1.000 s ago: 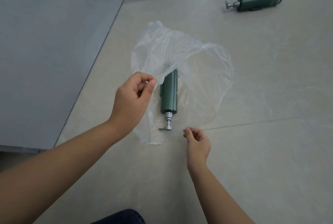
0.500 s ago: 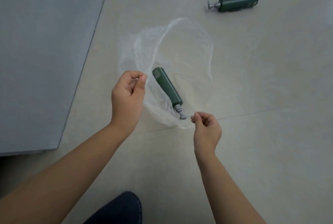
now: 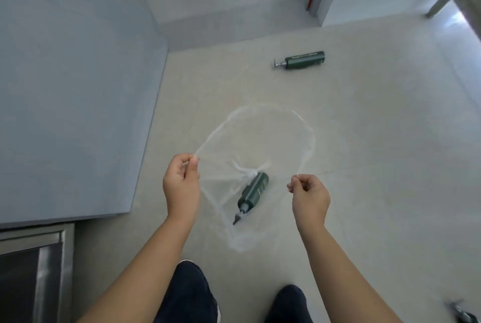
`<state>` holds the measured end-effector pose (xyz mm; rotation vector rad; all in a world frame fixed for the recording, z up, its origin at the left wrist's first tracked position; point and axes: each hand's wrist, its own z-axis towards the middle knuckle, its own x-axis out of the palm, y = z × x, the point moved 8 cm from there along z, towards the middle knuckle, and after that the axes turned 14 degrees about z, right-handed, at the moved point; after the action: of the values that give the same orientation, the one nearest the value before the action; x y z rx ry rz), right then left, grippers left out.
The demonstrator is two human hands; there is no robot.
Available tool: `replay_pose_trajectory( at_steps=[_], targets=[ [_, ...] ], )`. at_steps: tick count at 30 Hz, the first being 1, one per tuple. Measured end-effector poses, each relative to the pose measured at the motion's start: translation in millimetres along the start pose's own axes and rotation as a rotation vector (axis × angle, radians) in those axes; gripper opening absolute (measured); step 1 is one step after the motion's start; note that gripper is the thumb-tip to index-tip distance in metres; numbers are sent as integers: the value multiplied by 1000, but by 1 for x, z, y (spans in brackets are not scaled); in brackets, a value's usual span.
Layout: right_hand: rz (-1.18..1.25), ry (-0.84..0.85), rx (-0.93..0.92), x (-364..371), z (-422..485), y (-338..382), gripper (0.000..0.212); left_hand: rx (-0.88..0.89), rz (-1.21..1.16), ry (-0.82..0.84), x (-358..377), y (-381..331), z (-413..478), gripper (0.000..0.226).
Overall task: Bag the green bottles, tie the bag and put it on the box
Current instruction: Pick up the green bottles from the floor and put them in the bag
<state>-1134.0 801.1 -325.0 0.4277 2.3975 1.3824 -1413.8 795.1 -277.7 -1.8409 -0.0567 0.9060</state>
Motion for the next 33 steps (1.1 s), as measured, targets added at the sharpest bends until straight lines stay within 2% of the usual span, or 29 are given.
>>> replay_pose_trajectory(
  at_steps=[9,19,26,33],
  targets=[
    [80,88,-31,-98,-75,127,20,-74,-93,67,-52,-116,-100,18],
    [244,127,-117,-179,-142,222,24,-5,-221,111,-80,-228,-190,15],
    [268,187,-232,-169,-106,307,25,56,-258,78,-82,-300,-158,14],
    [177,225,-250,-109,-37,379,24,49,-299,143,-44,-348,-76,16]
  ],
)
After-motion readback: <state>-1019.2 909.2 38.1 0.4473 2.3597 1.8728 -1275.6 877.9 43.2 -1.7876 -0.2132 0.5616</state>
